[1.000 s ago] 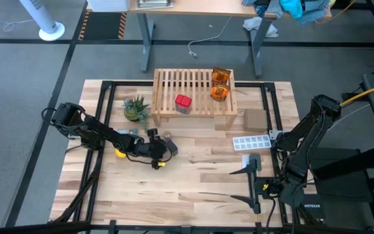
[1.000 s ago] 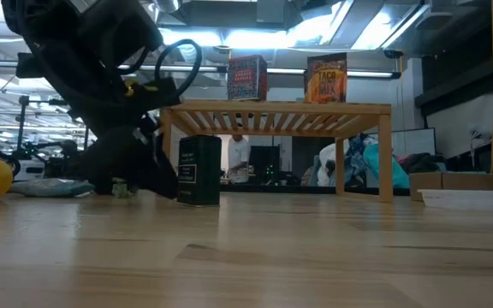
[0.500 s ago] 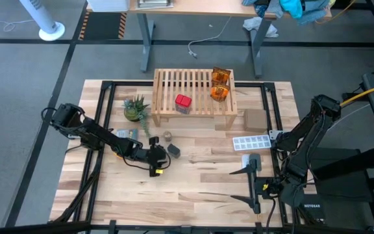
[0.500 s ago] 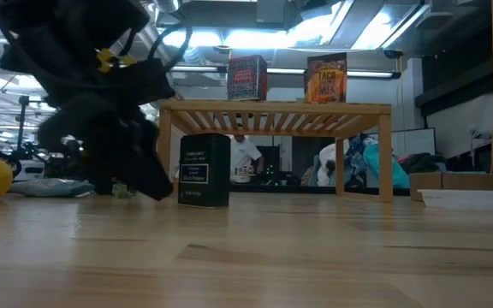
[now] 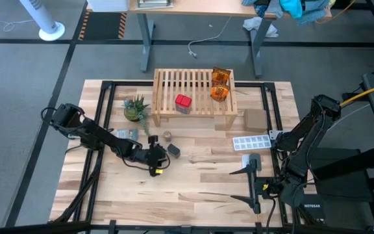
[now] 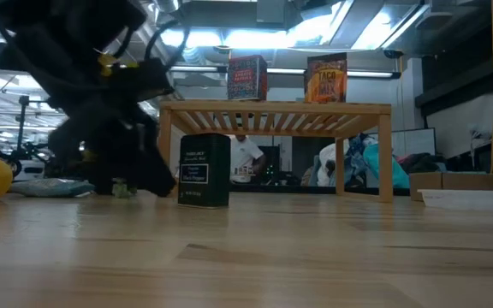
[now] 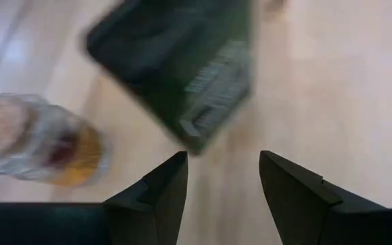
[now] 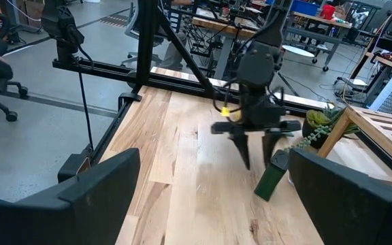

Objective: Shelf spices
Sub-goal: Put the black seasoning can on the shelf

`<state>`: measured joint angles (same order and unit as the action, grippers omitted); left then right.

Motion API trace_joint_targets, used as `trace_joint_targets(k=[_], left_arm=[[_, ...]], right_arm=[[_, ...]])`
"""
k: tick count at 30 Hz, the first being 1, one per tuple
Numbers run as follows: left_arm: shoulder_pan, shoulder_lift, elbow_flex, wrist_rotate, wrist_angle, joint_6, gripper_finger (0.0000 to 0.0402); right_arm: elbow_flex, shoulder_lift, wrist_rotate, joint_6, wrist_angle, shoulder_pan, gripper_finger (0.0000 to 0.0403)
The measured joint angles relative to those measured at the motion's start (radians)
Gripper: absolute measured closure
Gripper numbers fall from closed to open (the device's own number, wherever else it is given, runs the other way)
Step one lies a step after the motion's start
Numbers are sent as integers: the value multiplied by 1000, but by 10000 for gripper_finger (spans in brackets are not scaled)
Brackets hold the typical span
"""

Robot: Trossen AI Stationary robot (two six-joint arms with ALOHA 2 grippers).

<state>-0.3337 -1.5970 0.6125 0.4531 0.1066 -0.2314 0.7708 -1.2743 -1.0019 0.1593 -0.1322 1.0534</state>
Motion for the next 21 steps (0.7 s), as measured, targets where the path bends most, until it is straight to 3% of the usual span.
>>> trace_joint_targets(k=[9, 21], left_arm=[[81, 0, 0, 1, 22, 47, 226], [52, 0, 1, -165, 118, 72, 226]], right_arm=[[0, 0, 0, 0, 0, 0, 23], [0, 0, 0, 0, 1, 0, 23]])
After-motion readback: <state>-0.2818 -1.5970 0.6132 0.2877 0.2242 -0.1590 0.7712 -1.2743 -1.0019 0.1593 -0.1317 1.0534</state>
